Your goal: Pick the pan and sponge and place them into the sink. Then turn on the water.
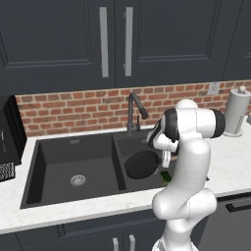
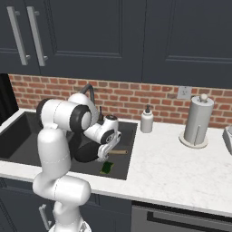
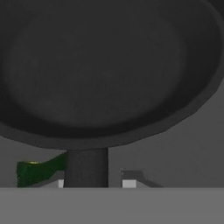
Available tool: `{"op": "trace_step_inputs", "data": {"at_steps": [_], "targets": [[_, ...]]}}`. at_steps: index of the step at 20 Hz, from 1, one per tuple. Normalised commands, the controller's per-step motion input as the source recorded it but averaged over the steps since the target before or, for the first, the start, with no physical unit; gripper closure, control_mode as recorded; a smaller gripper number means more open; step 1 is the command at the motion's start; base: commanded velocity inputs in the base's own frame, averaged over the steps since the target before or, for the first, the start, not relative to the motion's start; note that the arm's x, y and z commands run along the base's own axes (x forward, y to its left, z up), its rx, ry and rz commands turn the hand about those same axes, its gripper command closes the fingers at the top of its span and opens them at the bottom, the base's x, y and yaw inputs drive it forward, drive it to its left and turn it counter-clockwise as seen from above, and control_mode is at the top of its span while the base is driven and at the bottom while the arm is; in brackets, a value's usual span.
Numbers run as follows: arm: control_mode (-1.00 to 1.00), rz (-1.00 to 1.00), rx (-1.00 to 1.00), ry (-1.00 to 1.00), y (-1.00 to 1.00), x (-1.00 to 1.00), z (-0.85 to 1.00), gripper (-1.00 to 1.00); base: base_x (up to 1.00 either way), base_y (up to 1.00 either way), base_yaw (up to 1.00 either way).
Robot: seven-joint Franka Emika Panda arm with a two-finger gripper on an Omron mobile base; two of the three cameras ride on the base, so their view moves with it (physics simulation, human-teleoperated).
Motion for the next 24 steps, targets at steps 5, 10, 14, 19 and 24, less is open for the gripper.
{"op": "trace_step_inputs", "data": {"at_steps": [5,10,14,19,24], "targets": [[-1.0,0.0,0.0,-0.01,0.0,0.0,-0.01,-1.0,0.0,0.0,0.0],[-1.0,0.0,0.0,-0.04,0.0,0.0,0.14,-1.0,0.0,0.0,0.0],[-1.0,0.0,0.0,-0.08,0.0,0.0,0.26,-1.0,0.0,0.0,0.0],[-1.0,0.0,0.03,-0.11,0.0,-0.08,0.55,-1.0,0.0,0.0,0.0],[-1.0,-0.03,0.1,-0.18,0.0,-0.21,0.52,-1.0,0.0,0.0,0.0]]}}
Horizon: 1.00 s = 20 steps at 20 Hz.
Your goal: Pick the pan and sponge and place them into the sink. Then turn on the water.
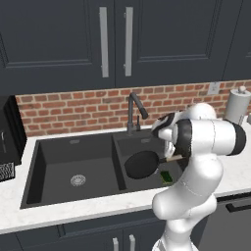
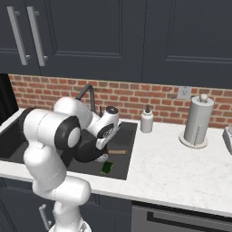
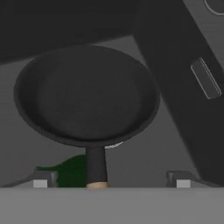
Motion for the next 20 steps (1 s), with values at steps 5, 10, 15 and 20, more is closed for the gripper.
{"op": "trace_step_inputs", "data": {"at_steps": [5,10,15,20], "targets": [[-1.0,-0.14,0.1,-0.11,-0.01,-0.33,0.48,-1.0,0.0,0.0,0.0],[-1.0,-0.16,0.08,0.0,0.0,-0.09,0.43,-1.0,0.0,0.0,0.0],[-1.0,-0.21,0.06,0.06,0.0,0.0,0.46,-1.0,0.0,0.0,0.0],[-1.0,-0.15,0.06,0.06,0.0,0.01,0.46,-1.0,0.0,0.0,0.0]]}}
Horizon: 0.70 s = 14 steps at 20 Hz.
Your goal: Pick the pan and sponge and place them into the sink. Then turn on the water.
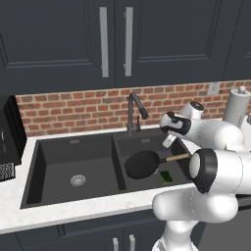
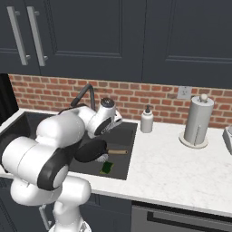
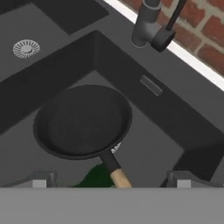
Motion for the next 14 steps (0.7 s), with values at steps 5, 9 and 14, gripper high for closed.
{"op": "trace_step_inputs", "data": {"at_steps": [5,9,14], "targets": [[-1.0,-0.03,0.06,0.05,-0.08,0.0,0.09,-1.0,0.0,0.0,0.0],[-1.0,0.0,0.07,0.0,-0.01,0.0,0.0,-1.0,0.0,0.0,0.0],[-1.0,-0.05,0.15,-0.04,0.0,0.0,0.0,-1.0,0.0,0.0,0.0]]}}
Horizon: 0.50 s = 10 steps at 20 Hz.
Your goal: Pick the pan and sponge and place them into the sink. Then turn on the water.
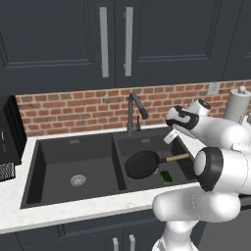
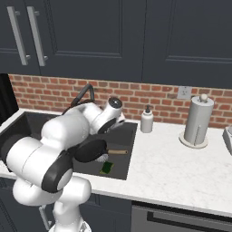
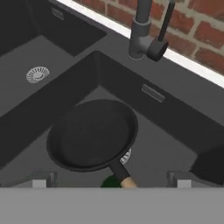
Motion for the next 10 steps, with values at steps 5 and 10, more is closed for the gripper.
{"op": "trace_step_inputs", "data": {"at_steps": [5,10], "targets": [[-1.0,-0.17,0.22,-0.03,0.0,0.0,0.0,-1.0,0.0,0.0,0.0],[-1.0,-0.2,0.23,-0.02,0.0,0.0,0.0,-1.0,0.0,0.0,0.0]]}}
